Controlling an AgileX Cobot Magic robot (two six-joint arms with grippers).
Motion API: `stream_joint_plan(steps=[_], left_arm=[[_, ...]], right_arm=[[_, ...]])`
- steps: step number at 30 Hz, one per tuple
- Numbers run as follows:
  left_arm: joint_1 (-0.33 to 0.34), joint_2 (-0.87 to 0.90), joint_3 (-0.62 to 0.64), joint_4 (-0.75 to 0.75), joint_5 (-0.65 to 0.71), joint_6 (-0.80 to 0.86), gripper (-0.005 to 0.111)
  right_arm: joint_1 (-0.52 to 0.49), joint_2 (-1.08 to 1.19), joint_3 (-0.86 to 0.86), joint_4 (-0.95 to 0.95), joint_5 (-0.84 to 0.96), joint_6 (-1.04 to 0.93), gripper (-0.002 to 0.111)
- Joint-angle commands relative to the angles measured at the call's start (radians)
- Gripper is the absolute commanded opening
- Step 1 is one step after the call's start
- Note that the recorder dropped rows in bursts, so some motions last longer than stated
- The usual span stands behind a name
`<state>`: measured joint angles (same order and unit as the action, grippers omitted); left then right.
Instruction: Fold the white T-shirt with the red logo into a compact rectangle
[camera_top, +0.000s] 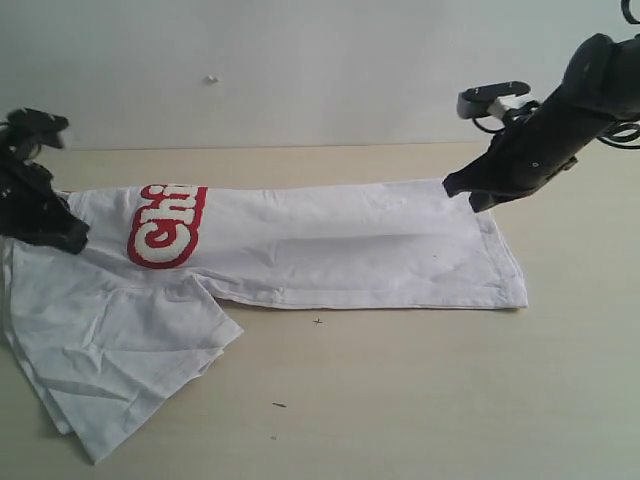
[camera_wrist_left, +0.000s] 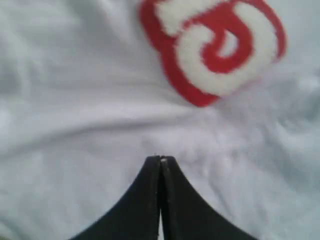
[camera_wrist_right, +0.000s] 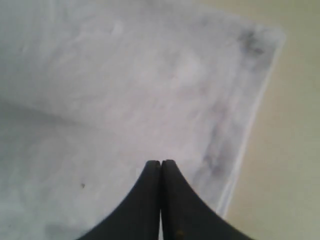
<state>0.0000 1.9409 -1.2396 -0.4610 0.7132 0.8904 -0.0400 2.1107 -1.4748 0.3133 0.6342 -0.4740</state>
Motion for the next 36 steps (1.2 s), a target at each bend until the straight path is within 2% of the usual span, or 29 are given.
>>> stream_joint_plan(steps=[1,4,8,12,15,25,28,36], left_arm=[[-0.084,-0.01,0.136,0.041,-0.047,0.047,0.0],[-0.109,-0.007,0.217,0.031,-0.142,0.05,0.0],[-0.109,0.083,0.228,0.038,-0.136,0.029,0.0],[-0.109,0.12,0.228,0.055,-0.131,0.024,0.0],[-0.109,0.125,0.228,0.083,-0.101,0.004,0.0],[-0.109,0.093,0.228,0.332,0.075,-0.221,0.0],[-0.109,0.089,0.236,0.342,0.132,-0.226,0.0],[-0.109,0.025,0.269,0.338,0.156,-0.249,0.0]], right_arm=[[0.044,0.006,0.002,-0.024,0.099,0.006,0.0],[0.072,0.009,0.033,-0.015,0.103,0.006,0.0],[0.075,0.009,0.122,-0.081,-0.014,0.03,0.0],[0.075,0.023,0.126,-0.212,-0.013,0.155,0.0],[0.075,0.049,0.126,-0.306,0.013,0.237,0.0],[0.075,0.016,0.205,-0.313,0.042,0.257,0.0],[0.075,-0.004,0.243,-0.313,0.03,0.259,0.0],[0.075,-0.041,0.262,-0.273,0.04,0.255,0.0]])
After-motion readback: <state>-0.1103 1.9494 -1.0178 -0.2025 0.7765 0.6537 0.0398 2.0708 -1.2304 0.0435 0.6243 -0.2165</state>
